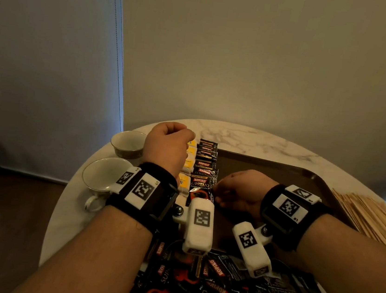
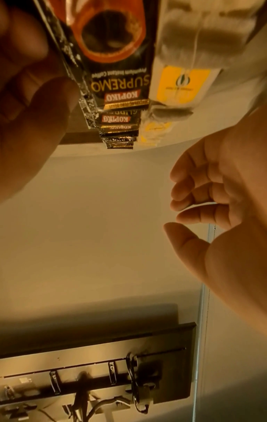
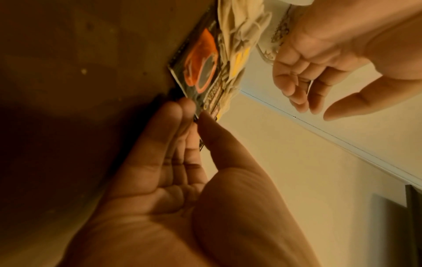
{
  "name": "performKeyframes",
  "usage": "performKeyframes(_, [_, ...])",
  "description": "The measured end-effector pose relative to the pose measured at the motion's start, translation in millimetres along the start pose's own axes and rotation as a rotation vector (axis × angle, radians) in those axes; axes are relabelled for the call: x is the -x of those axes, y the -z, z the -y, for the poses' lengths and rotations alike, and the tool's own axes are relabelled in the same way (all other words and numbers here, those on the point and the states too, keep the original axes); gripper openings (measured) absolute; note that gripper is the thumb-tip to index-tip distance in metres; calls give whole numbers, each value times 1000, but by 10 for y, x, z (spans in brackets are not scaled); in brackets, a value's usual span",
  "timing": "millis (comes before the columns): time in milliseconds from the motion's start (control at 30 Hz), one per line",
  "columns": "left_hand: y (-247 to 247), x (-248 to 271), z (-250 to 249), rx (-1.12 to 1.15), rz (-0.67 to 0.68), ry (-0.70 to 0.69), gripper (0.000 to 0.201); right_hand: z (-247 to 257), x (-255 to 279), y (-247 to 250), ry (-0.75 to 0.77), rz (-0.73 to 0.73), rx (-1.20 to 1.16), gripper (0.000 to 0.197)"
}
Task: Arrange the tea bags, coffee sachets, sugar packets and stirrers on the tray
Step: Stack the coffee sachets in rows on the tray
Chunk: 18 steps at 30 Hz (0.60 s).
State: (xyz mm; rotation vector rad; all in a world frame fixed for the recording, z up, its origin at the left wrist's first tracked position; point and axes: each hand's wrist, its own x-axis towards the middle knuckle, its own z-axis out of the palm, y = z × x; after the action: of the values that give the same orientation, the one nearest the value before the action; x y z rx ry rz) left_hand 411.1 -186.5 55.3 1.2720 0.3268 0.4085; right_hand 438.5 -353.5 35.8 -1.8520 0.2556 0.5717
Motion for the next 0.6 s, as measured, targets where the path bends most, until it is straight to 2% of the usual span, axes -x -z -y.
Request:
performKeyframes(133, [0,2,-2,-2,-2,0,15,-23,-22,-4,2,-9,-32,10])
performKeyframes(333, [-13,-2,-6,1,-14,4,13,6,-45,-17,-14,-29,64,28])
performKeyframes(500, [-15,-8,-2,-10,-21,23,12,59,-31,-25,-34,-35,143,15])
performKeyframes(600, [-7,-14,-8,-12,-23,29,12,48,-42,1,-34,-37,154,15])
